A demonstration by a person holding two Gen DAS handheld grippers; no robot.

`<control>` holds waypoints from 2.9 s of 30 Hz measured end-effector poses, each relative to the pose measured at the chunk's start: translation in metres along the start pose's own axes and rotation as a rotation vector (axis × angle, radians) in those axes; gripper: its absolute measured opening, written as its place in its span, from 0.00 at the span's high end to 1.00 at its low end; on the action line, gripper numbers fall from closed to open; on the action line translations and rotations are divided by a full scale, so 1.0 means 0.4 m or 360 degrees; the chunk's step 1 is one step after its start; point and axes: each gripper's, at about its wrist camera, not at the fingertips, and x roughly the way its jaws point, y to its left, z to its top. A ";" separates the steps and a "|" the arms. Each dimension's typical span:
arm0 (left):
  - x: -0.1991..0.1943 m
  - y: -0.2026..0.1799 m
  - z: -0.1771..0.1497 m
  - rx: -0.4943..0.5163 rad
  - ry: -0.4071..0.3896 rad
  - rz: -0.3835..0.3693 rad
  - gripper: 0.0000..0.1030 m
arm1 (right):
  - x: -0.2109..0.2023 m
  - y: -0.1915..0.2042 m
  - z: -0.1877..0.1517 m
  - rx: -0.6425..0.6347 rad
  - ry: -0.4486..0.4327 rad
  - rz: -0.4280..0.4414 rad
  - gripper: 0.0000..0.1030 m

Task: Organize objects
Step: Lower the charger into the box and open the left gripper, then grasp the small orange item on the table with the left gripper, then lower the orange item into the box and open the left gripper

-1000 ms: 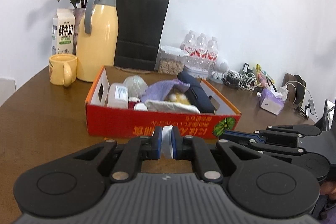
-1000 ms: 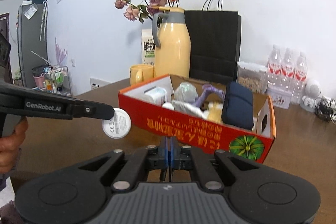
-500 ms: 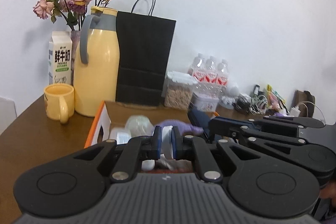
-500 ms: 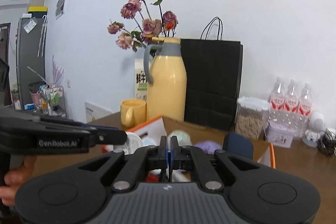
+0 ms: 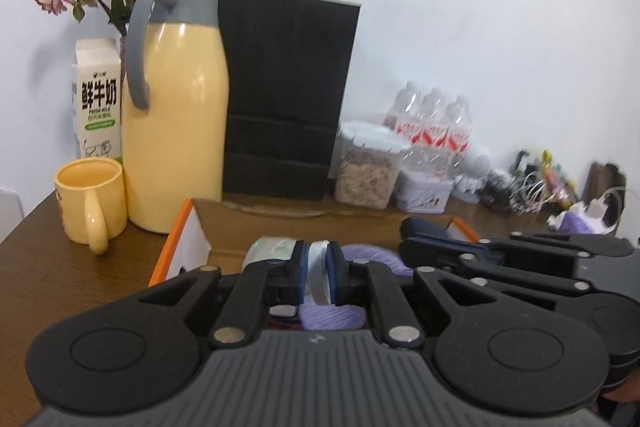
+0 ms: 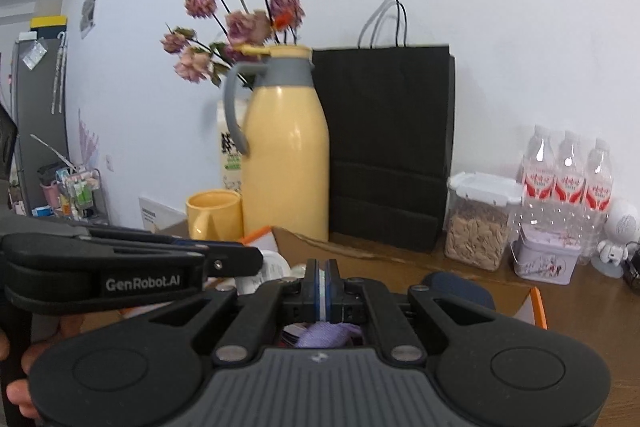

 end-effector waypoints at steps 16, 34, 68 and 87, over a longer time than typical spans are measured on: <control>-0.024 0.038 0.006 -0.0017 -0.0139 0.0291 0.00 | -0.029 -0.039 -0.021 0.0049 0.0035 -0.0148 0.10; -0.157 0.053 -0.075 -0.0002 -0.0147 0.0390 0.00 | -0.154 0.030 -0.064 -0.0018 -0.0026 -0.0209 0.00; -0.141 0.026 -0.251 -0.0005 0.0279 0.0409 0.87 | -0.205 0.049 -0.269 0.0059 0.0282 -0.0303 0.00; -0.231 -0.032 -0.177 0.0037 0.0018 0.0296 0.87 | -0.243 0.044 -0.223 0.0072 0.0146 -0.0298 0.00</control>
